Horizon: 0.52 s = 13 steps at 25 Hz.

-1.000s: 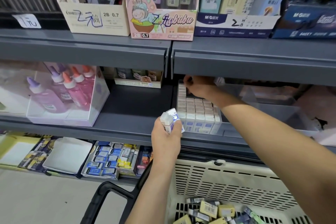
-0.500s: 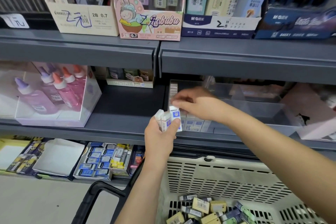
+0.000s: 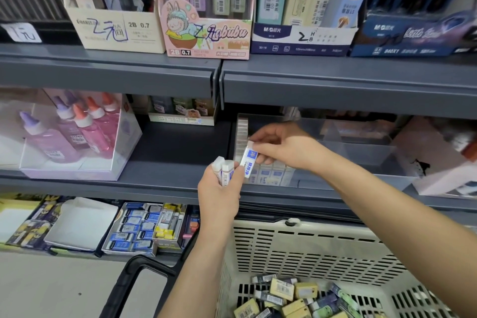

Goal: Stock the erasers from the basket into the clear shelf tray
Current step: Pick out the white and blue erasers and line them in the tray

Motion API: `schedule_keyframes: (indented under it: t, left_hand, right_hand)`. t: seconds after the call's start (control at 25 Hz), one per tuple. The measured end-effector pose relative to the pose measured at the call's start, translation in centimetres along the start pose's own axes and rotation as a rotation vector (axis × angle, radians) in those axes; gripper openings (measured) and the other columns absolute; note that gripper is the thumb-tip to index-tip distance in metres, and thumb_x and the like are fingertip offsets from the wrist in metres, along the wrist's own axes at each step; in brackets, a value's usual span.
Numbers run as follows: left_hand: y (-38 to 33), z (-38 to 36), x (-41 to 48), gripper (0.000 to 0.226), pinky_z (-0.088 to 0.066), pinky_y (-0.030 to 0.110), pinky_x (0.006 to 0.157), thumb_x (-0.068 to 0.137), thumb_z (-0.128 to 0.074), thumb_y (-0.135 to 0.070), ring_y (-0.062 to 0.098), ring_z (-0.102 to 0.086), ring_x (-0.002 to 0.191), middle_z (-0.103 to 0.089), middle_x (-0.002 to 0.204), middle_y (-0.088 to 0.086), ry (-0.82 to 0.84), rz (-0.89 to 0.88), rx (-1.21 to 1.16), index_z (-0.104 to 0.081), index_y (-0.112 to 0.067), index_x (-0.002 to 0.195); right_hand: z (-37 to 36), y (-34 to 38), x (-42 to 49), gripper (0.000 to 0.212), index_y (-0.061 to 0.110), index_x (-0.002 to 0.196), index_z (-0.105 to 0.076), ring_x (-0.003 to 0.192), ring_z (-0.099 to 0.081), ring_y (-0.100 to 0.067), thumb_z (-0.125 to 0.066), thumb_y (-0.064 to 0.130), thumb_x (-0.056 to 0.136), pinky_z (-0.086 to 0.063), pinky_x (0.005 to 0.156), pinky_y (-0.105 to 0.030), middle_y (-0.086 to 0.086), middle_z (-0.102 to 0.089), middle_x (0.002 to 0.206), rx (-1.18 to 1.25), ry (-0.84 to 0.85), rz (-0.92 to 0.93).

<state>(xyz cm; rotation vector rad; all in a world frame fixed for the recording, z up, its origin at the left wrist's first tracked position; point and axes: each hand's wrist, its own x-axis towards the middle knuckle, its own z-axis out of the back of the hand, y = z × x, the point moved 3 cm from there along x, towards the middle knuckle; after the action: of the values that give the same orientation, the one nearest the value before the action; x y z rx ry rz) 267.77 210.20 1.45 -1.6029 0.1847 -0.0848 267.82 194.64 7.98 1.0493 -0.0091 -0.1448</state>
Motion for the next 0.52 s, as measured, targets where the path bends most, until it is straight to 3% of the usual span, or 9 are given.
schedule_keyframes:
  t: [0.08, 0.2, 0.24, 0.32, 0.36, 0.44, 0.52]
  left_hand:
    - [-0.1, 0.2, 0.2, 0.003, -0.043, 0.020, 0.055, 0.087, -0.063, -0.022, 0.004, -0.046, 0.052, -0.059, 0.068, -0.005, -0.036, -0.017, 0.018, -0.061, -0.020, 0.088]
    - [-0.1, 0.3, 0.5, 0.004, -0.044, 0.023, 0.061, 0.087, -0.062, -0.023, 0.004, -0.047, 0.055, -0.059, 0.069, -0.007, -0.070, -0.040, 0.037, -0.059, -0.024, 0.084]
    - [-0.1, 0.3, 0.5, 0.005, -0.044, 0.023, 0.060, 0.087, -0.062, -0.023, 0.003, -0.047, 0.054, -0.058, 0.067, -0.008, -0.070, -0.039, 0.045, -0.059, -0.024, 0.083]
    - [0.0, 0.2, 0.5, 0.007, -0.044, 0.022, 0.060, 0.087, -0.062, -0.023, 0.000, -0.046, 0.052, -0.056, 0.065, -0.010, -0.063, -0.040, 0.060, -0.058, -0.025, 0.081]
    - [-0.1, 0.2, 0.5, 0.008, -0.043, 0.021, 0.059, 0.087, -0.062, -0.023, -0.001, -0.045, 0.051, -0.056, 0.065, -0.010, -0.060, -0.042, 0.067, -0.058, -0.026, 0.081]
    - [-0.1, 0.3, 0.5, 0.008, -0.043, 0.020, 0.059, 0.087, -0.062, -0.023, -0.001, -0.045, 0.051, -0.056, 0.065, -0.011, -0.058, -0.043, 0.073, -0.058, -0.027, 0.081]
    - [-0.1, 0.3, 0.7, 0.007, -0.043, 0.021, 0.059, 0.087, -0.062, -0.023, 0.001, -0.046, 0.053, -0.056, 0.065, -0.010, -0.055, -0.041, 0.064, -0.058, -0.026, 0.081]
  right_hand:
    - [1.5, 0.1, 0.6, 0.010, 0.027, 0.081, -0.060, 0.063, -0.068, -0.003, -0.061, 0.019, 0.088, -0.054, 0.061, -0.015, 0.006, -0.070, 0.076, 0.034, -0.051, -0.034]
    - [3.9, -0.2, 2.6, 0.022, 0.018, 0.090, -0.063, 0.091, -0.066, -0.015, -0.050, 0.035, 0.094, -0.049, 0.090, -0.026, 0.001, -0.069, 0.092, -0.091, -0.208, -0.056]
    - [4.2, -0.2, 3.3, 0.028, 0.013, 0.093, -0.063, 0.095, -0.063, -0.019, -0.048, 0.036, 0.094, -0.045, 0.092, -0.024, -0.001, -0.068, 0.095, -0.228, -0.280, -0.021]
    - [3.9, 0.0, 4.4, 0.028, 0.011, 0.095, -0.060, 0.095, -0.057, -0.021, -0.050, 0.037, 0.094, -0.039, 0.081, -0.016, -0.002, -0.066, 0.093, -0.463, -0.431, 0.058]
    - [3.6, 0.0, 5.0, 0.028, 0.013, 0.099, -0.060, 0.099, -0.056, -0.024, -0.050, 0.038, 0.093, -0.037, 0.080, -0.019, -0.005, -0.066, 0.097, -0.495, -0.475, 0.055]
    - [3.0, -0.5, 6.3, 0.029, 0.015, 0.102, -0.059, 0.104, -0.054, -0.026, -0.047, 0.041, 0.094, -0.032, 0.083, -0.027, -0.009, -0.064, 0.104, -0.518, -0.477, -0.005]
    - [2.5, -1.4, 7.6, 0.026, 0.017, 0.093, -0.055, 0.093, -0.055, -0.021, -0.044, 0.041, 0.095, -0.036, 0.084, -0.029, -0.006, -0.061, 0.095, -0.492, -0.397, -0.038]
